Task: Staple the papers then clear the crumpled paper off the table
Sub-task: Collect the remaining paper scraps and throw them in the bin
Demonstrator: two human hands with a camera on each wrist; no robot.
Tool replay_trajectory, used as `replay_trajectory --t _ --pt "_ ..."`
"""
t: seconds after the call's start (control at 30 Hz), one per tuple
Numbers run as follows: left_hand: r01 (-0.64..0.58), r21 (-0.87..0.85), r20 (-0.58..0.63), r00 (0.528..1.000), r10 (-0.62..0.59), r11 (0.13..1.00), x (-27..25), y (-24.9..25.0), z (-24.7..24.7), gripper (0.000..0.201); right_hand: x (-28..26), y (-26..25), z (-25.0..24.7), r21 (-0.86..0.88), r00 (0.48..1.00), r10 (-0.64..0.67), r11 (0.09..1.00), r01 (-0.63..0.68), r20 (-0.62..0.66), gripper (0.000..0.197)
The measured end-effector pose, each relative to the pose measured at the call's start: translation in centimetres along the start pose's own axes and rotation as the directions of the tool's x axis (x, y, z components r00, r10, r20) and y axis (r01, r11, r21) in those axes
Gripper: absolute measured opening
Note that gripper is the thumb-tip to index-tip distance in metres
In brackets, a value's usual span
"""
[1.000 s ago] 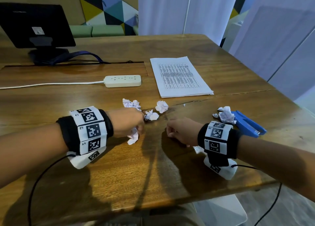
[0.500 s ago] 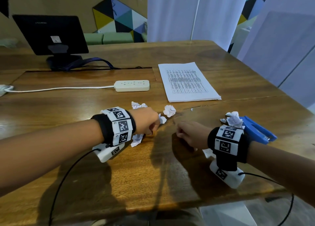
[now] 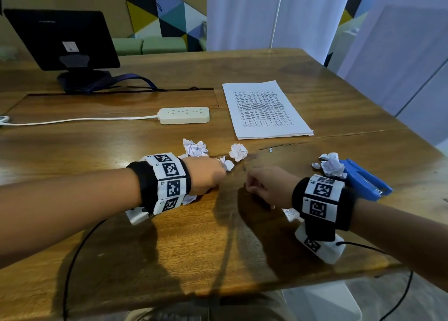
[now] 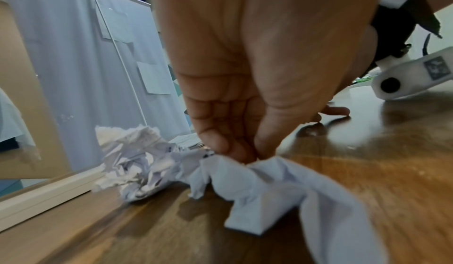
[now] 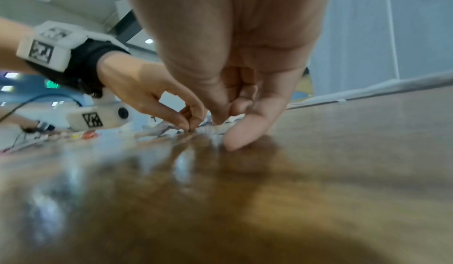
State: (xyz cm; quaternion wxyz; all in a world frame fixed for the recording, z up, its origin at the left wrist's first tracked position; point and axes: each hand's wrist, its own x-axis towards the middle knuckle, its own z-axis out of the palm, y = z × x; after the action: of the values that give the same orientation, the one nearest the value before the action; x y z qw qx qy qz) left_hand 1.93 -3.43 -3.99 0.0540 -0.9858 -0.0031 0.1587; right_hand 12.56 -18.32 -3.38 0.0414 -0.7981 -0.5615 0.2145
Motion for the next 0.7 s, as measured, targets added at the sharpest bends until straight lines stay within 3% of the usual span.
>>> replay_trajectory --t 0.17,0.37,0.53,0.7 --pt "0.018 0.099 0.057 0.998 -0.024 0.995 -0.1 0.8 -0.2 0.030 0.2 -0.4 0.3 -0.161 1.000 -0.005 0.987 0.000 -0.028 0.014" --pt "0.130 0.007 0.102 0.986 -0.130 0.992 0.0 0.9 0.0 0.028 0.2 -0.4 0.5 -0.166 0.995 -0.056 0.985 0.042 -0.084 0.013" --pt "0.080 -0.085 0.011 0.997 -0.079 0.993 -0.4 0.5 -1.2 0.029 0.1 -0.2 0.2 -0.134 0.997 -0.050 0.990 0.042 -0.057 0.013" --pt "0.097 -0.088 -0.057 0.993 -0.102 0.991 -1.0 -0.1 -1.9 0.026 0.5 -0.4 0.4 -0.164 0.997 -0.064 0.985 0.058 -0.034 0.011"
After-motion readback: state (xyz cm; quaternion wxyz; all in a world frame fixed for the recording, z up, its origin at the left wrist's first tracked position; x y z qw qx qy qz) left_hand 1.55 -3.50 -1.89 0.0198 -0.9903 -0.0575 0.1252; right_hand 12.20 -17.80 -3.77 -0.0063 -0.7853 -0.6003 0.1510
